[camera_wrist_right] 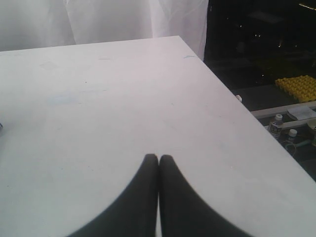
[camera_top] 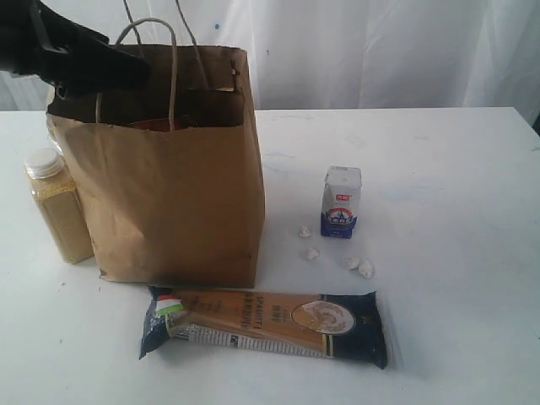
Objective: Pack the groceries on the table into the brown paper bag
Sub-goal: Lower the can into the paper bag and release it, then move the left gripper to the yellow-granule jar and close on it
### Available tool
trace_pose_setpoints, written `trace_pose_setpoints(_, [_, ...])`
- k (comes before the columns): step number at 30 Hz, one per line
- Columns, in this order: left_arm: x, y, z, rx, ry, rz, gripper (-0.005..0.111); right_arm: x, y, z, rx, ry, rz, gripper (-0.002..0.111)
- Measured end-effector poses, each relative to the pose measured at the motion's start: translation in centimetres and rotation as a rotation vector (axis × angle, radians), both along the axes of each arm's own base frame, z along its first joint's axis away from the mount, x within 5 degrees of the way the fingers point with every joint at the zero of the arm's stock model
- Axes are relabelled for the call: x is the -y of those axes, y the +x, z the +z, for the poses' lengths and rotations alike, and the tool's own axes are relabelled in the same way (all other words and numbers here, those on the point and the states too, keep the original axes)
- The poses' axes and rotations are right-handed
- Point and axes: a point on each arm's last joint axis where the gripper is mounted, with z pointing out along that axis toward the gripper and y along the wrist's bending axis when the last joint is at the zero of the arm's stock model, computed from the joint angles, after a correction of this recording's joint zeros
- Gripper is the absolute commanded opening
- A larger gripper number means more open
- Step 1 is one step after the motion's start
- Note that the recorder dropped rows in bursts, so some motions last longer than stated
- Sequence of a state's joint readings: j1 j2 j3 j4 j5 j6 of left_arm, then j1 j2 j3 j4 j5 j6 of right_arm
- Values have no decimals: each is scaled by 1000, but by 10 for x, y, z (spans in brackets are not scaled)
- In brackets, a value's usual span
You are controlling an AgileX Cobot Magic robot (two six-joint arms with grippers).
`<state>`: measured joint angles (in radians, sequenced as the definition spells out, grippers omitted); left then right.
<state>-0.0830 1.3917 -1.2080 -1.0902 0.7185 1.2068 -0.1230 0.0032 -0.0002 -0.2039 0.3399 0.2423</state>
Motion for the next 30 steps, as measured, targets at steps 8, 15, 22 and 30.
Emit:
trace_pose_setpoints(8, [0, -1, -1, -4, 14, -14, 105, 0, 0, 0, 0, 0, 0, 0])
trace_pose_setpoints(15, [-7, -9, 21, 116, 20, 99, 105, 0, 0, 0, 0, 0, 0, 0])
trace_pose_setpoints(22, [-20, -39, 59, 322, 57, 222, 105, 0, 0, 0, 0, 0, 0, 0])
trace_pose_setpoints(30, [-39, -59, 65, 315, 225, 377, 105, 0, 0, 0, 0, 2, 0, 0])
